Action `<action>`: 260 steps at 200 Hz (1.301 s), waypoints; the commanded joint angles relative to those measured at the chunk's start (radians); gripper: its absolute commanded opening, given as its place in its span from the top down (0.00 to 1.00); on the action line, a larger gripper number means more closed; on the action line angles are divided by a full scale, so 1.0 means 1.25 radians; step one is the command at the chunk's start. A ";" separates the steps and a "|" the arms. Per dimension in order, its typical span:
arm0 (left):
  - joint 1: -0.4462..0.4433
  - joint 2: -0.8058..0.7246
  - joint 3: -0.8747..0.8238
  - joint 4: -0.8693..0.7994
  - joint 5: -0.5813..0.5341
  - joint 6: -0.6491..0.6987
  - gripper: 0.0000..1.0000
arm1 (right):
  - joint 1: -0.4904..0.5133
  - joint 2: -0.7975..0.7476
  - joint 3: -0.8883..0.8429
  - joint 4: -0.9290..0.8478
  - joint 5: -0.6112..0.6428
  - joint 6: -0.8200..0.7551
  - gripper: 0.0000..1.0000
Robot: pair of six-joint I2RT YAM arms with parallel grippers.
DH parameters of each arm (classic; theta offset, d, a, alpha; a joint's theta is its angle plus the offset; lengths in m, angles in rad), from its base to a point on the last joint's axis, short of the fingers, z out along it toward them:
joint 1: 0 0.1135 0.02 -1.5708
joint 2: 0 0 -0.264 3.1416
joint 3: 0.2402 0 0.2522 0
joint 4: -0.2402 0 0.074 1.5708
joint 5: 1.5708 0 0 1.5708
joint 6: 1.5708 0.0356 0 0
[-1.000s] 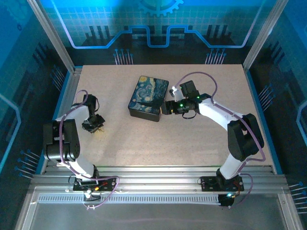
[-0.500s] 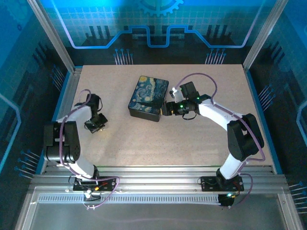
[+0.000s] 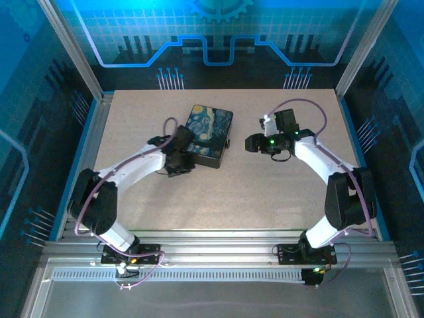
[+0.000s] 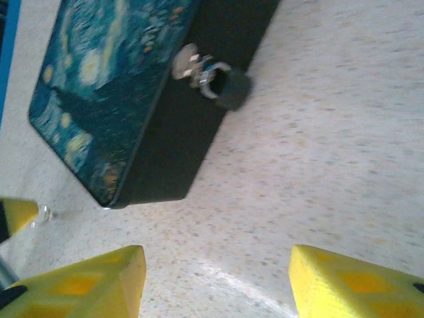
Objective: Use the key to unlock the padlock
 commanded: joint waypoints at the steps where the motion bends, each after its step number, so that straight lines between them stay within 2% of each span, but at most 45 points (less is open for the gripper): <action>1: -0.088 0.094 0.091 -0.012 -0.003 -0.056 0.96 | -0.047 -0.024 -0.038 -0.068 0.021 0.004 0.42; 33: -0.195 0.255 0.258 -0.021 0.007 -0.060 0.96 | -0.097 -0.050 -0.095 -0.077 0.038 0.014 0.44; 71: -0.268 0.416 0.439 -0.039 0.038 -0.059 0.96 | -0.140 -0.066 -0.145 -0.092 0.047 0.006 0.44; 81: -0.277 0.443 0.464 -0.039 0.045 -0.065 0.93 | -0.147 -0.070 -0.153 -0.098 0.045 0.001 0.44; 98: -0.282 0.466 0.481 -0.031 0.070 -0.067 0.83 | -0.152 -0.075 -0.157 -0.107 0.037 -0.006 0.44; 112: -0.281 0.459 0.472 -0.019 0.082 -0.064 0.75 | -0.152 -0.077 -0.158 -0.115 0.023 -0.007 0.45; 145: -0.258 0.395 0.417 0.022 0.106 -0.044 0.67 | -0.126 -0.072 -0.155 -0.120 -0.005 -0.005 0.47; 221: -0.133 0.167 0.163 0.056 0.098 -0.018 0.67 | 0.044 -0.036 -0.151 -0.102 -0.047 0.033 0.50; 260: -0.079 0.101 0.059 0.080 0.101 -0.025 0.68 | 0.094 -0.001 -0.166 -0.083 -0.035 0.059 0.52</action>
